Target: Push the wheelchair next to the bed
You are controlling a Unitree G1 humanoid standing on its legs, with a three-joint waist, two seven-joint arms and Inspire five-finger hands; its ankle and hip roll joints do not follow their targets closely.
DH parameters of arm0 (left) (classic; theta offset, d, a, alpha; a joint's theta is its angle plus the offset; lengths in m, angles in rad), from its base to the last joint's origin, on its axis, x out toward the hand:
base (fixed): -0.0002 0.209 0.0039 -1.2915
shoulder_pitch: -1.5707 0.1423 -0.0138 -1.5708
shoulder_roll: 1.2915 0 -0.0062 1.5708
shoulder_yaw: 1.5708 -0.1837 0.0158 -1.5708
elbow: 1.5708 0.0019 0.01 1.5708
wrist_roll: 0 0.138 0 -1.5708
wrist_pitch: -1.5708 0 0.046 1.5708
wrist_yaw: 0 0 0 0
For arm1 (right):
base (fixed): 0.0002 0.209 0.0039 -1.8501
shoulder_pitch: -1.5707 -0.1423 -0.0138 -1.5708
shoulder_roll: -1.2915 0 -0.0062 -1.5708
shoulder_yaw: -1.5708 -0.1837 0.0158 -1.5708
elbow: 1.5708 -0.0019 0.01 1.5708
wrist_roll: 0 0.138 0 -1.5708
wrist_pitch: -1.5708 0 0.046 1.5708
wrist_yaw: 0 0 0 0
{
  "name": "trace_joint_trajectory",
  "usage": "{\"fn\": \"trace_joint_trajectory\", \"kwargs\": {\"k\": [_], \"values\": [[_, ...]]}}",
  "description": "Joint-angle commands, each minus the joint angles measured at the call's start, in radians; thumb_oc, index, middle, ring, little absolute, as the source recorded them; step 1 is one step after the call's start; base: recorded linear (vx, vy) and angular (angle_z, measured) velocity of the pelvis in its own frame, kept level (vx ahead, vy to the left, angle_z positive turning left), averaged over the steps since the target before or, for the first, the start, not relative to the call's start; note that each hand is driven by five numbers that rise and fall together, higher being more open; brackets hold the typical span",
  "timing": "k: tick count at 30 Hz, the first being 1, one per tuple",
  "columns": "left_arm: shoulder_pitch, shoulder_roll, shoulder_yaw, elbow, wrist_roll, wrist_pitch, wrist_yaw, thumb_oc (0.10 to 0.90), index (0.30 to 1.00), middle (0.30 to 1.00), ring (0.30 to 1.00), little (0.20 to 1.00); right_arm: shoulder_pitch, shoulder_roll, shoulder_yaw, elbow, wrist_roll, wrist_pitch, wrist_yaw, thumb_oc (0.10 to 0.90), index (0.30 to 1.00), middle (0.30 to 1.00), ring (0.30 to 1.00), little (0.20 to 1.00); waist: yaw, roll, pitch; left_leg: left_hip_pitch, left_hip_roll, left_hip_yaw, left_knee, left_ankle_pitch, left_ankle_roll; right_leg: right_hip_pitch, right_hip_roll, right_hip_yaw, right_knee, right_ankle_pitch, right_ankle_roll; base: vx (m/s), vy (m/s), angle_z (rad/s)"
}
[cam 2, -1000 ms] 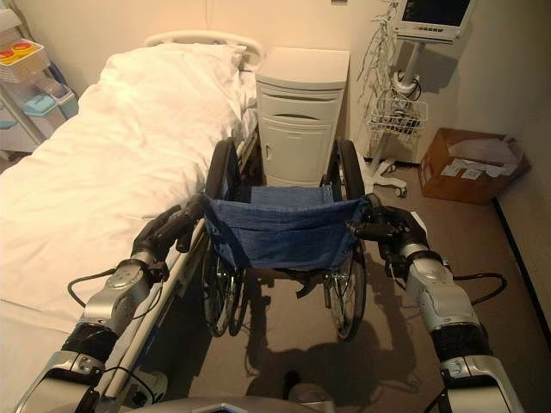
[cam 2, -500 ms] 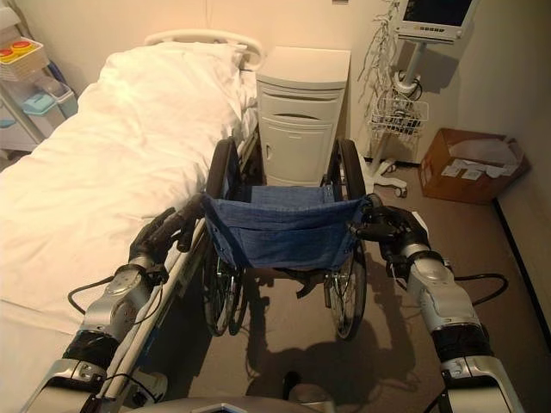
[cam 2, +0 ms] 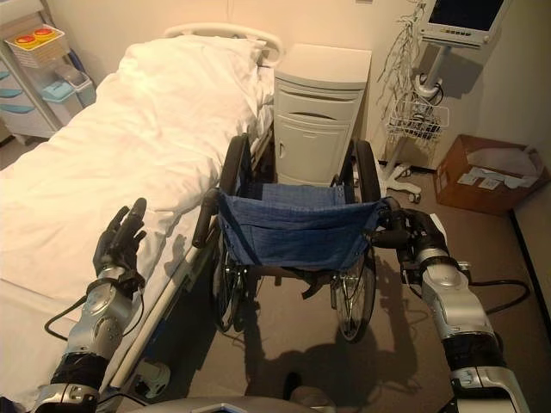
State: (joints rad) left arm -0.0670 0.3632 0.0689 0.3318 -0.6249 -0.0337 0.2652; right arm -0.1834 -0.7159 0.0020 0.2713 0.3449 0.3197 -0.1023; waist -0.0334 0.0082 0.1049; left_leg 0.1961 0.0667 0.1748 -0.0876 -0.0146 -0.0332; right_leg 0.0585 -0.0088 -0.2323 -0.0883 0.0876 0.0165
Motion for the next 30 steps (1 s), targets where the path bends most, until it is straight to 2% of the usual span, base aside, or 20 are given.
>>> {"fn": "trace_joint_trajectory", "kwargs": {"k": [1,5,8,10,12,15,16,17,19,23,27,30], "values": [[-0.053,0.081,0.024,-0.050,0.008,-0.116,-0.015,0.800,0.900,0.900,0.900,0.900,-0.117,-0.138,-0.092,-0.063,-0.174,-0.051,-0.052,0.800,0.900,0.900,0.900,0.900,0.022,-0.066,-0.047,-0.053,-0.104,0.049,0.042,-0.025,0.034,0.053,-0.024,0.021,0.030,-0.061,0.072,0.00,0.000,0.00],[-0.042,0.091,0.031,-0.041,0.003,-0.107,-0.025,0.800,0.900,0.900,0.900,0.900,-0.128,-0.214,-0.093,-0.062,-0.298,-0.006,-0.021,0.800,0.900,0.900,0.900,0.900,0.019,-0.072,-0.048,-0.054,-0.104,0.052,0.040,-0.023,0.034,0.048,-0.023,0.025,0.032,-0.058,0.074,0.00,0.000,0.00],[-0.032,0.093,0.032,-0.042,0.002,-0.106,-0.032,0.800,0.900,0.900,0.900,0.900,-0.119,-0.246,-0.109,-0.069,-0.288,-0.006,-0.018,0.800,0.900,0.900,0.900,0.900,0.018,-0.075,-0.048,-0.054,-0.103,0.055,0.037,-0.021,0.035,0.045,-0.023,0.026,0.031,-0.057,0.074,0.00,0.000,0.00],[-0.029,0.092,0.033,-0.037,0.003,-0.110,-0.038,0.800,0.900,0.900,0.900,0.900,-0.118,-0.245,-0.115,-0.075,-0.235,0.008,-0.024,0.800,0.900,0.900,0.900,0.900,0.017,-0.075,-0.048,-0.054,-0.103,0.056,0.035,-0.021,0.035,0.044,-0.022,0.027,0.032,-0.057,0.075,0.00,0.000,0.00],[-0.031,0.089,0.029,-0.025,0.003,-0.116,-0.047,0.800,0.900,0.900,0.900,0.900,-0.109,-0.214,-0.128,-0.067,-0.041,0.003,-0.051,0.800,0.900,0.900,0.900,0.900,0.017,-0.074,-0.048,-0.053,-0.102,0.059,0.035,-0.022,0.036,0.044,-0.023,0.026,0.031,-0.056,0.076,0.00,0.000,0.00],[-0.038,0.075,0.021,0.000,0.010,-0.125,-0.068,0.800,0.900,0.900,0.900,0.900,-0.084,-0.110,-0.165,-0.009,0.268,-0.045,-0.093,0.800,0.900,0.900,0.900,0.900,0.020,-0.071,-0.049,-0.052,-0.102,0.060,0.034,-0.024,0.037,0.047,-0.026,0.022,0.030,-0.056,0.077,0.00,0.000,0.00],[-0.038,0.073,0.019,0.003,0.011,-0.126,-0.070,0.800,0.900,0.900,0.900,0.900,-0.078,-0.088,-0.174,0.003,0.305,-0.056,-0.091,0.800,0.900,0.900,0.900,0.900,0.021,-0.069,-0.049,-0.051,-0.102,0.060,0.034,-0.025,0.037,0.048,-0.026,0.020,0.030,-0.056,0.078,0.00,0.000,0.00],[-0.040,0.068,0.013,0.008,0.013,-0.127,-0.074,0.800,0.900,0.900,0.900,0.900,-0.059,-0.038,-0.199,0.031,0.400,-0.101,-0.100,0.800,0.900,0.900,0.900,0.900,0.022,-0.067,-0.050,-0.051,-0.101,0.062,0.034,-0.027,0.037,0.048,-0.028,0.016,0.030,-0.056,0.079,0.01,0.000,-0.03],[-0.039,0.064,0.005,0.011,0.014,-0.131,-0.073,0.800,0.900,0.900,0.900,0.900,-0.046,0.002,-0.211,0.036,0.476,-0.158,-0.109,0.800,0.900,0.900,0.900,0.900,0.023,-0.065,-0.051,-0.048,-0.100,0.062,0.032,-0.027,0.038,0.049,-0.028,0.014,0.029,-0.055,0.080,0.01,0.003,-0.04],[-0.034,0.047,-0.020,0.039,0.008,-0.159,-0.080,0.800,0.900,0.900,0.900,0.900,-0.026,0.155,-0.252,0.046,0.792,-0.279,-0.146,0.800,0.900,0.900,0.900,0.900,0.026,-0.052,-0.053,-0.050,-0.101,0.066,0.036,-0.032,0.040,0.046,-0.029,0.011,0.029,-0.055,0.081,0.02,0.010,-0.05],[-0.027,0.034,-0.038,0.050,0.010,-0.169,-0.085,0.800,0.900,0.900,0.900,0.900,-0.004,0.267,-0.276,0.059,0.994,-0.354,-0.134,0.800,0.900,0.900,0.900,0.900,0.029,-0.041,-0.056,-0.050,-0.102,0.068,0.036,-0.034,0.043,0.047,-0.031,0.006,0.026,-0.055,0.083,0.00,0.003,-0.01],[-0.016,0.030,-0.045,0.052,0.008,-0.177,-0.089,0.800,0.900,0.900,0.900,0.900,0.009,0.321,-0.282,0.048,1.094,-0.395,-0.127,0.800,0.900,0.900,0.900,0.900,0.031,-0.036,-0.059,-0.051,-0.102,0.070,0.036,-0.034,0.044,0.046,-0.032,0.004,0.025,-0.056,0.083,0.00,0.000,0.00]]}}
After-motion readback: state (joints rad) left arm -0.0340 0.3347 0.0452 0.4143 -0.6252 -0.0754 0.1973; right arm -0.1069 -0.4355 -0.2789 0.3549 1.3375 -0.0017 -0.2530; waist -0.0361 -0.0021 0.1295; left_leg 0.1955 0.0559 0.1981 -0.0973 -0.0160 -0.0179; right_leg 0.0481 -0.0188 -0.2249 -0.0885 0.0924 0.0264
